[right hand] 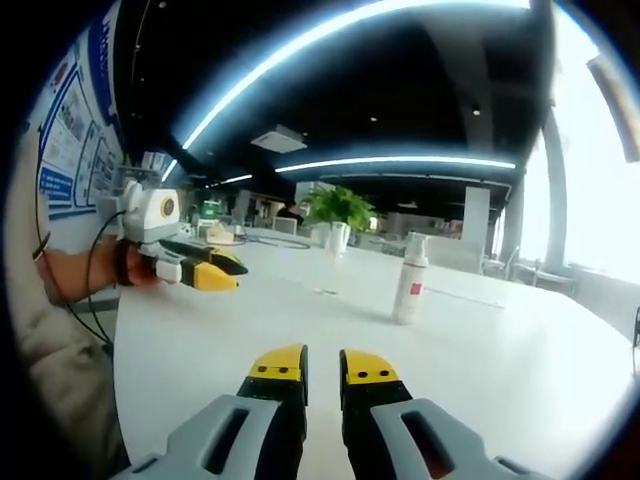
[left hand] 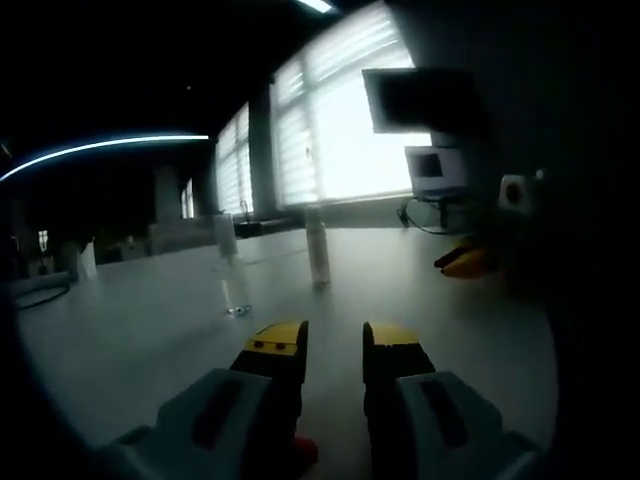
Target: Clamp pump bottle remove cover press pump head put on cover
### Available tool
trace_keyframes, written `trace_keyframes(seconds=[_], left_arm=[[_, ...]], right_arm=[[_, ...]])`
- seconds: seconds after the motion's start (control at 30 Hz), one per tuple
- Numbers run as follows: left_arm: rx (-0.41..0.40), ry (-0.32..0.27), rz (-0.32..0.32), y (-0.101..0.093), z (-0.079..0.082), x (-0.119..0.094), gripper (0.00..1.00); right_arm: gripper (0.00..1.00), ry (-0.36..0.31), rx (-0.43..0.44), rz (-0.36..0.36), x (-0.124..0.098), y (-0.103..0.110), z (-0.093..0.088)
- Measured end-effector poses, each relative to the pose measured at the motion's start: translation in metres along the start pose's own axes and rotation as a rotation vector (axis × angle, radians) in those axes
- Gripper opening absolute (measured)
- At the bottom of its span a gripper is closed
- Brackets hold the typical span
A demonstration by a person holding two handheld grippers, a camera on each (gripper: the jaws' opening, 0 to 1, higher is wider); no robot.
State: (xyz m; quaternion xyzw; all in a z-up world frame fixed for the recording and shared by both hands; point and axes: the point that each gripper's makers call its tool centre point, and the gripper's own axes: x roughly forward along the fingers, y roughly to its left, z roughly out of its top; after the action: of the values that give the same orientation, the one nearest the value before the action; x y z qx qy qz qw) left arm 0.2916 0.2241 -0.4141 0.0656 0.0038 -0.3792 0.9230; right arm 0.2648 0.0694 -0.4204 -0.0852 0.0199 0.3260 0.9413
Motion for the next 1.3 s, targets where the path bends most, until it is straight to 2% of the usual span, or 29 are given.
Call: trace_keyframes(seconds=[1.3], left_arm=[[0.006, 0.008, -0.008, -0.001, -0.0021, 0.0003, 0.14]], right_arm=[[0.08, 0.003, -0.005, -0.005, -0.0002, -0.0018, -0.0012]])
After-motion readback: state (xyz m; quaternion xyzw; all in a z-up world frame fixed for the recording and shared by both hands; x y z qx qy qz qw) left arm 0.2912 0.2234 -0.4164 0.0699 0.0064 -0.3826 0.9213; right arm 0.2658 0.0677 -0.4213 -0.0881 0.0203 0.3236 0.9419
